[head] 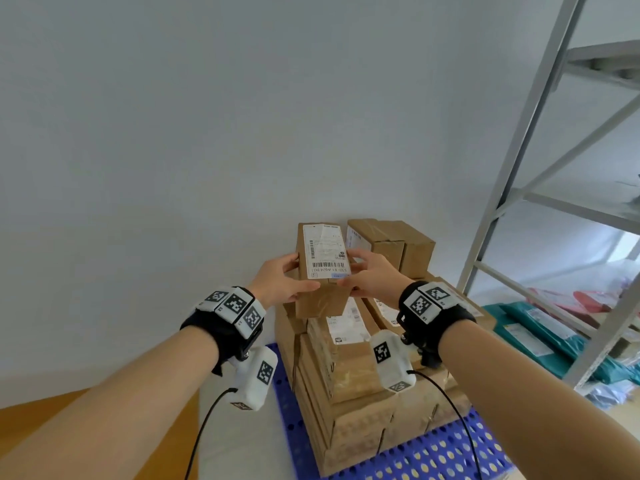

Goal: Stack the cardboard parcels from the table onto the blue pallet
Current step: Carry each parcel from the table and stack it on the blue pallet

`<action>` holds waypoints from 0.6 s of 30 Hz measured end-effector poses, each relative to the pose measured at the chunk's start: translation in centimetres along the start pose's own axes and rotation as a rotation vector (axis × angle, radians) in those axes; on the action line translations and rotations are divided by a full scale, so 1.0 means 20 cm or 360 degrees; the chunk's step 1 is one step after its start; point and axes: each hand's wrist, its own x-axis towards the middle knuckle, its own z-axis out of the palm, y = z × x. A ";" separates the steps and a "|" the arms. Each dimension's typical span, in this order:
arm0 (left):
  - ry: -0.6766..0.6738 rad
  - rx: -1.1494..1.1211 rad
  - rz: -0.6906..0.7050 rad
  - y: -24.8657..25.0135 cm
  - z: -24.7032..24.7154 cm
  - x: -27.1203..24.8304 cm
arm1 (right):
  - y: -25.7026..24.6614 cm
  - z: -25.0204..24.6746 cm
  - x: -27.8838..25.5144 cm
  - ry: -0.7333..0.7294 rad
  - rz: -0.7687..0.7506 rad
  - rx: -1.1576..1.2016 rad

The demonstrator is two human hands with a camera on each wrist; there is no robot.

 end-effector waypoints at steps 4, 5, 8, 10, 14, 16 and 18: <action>-0.0004 0.0031 -0.0063 -0.01 0.02 0.17 | 0.03 -0.05 0.17 -0.0032 0.0031 0.0013; -0.0005 0.0041 -0.0079 -0.01 0.02 0.21 | 0.04 -0.06 0.20 -0.0039 0.0029 0.0001; -0.0001 0.0071 -0.0147 -0.03 0.05 0.32 | 0.08 -0.10 0.31 -0.0077 0.0046 0.0006; 0.0001 0.0054 -0.0182 -0.03 0.06 0.37 | 0.11 -0.11 0.37 -0.0091 0.0062 0.0039; 0.0035 -0.0062 -0.0251 -0.03 0.10 0.45 | 0.13 -0.16 0.49 -0.0123 0.0015 -0.0070; 0.0043 -0.0131 -0.0301 -0.02 0.11 0.48 | 0.13 -0.18 0.53 -0.0144 -0.0055 -0.0213; 0.0049 -0.0174 -0.0326 -0.01 0.12 0.51 | 0.13 -0.20 0.56 -0.0137 -0.0151 -0.0415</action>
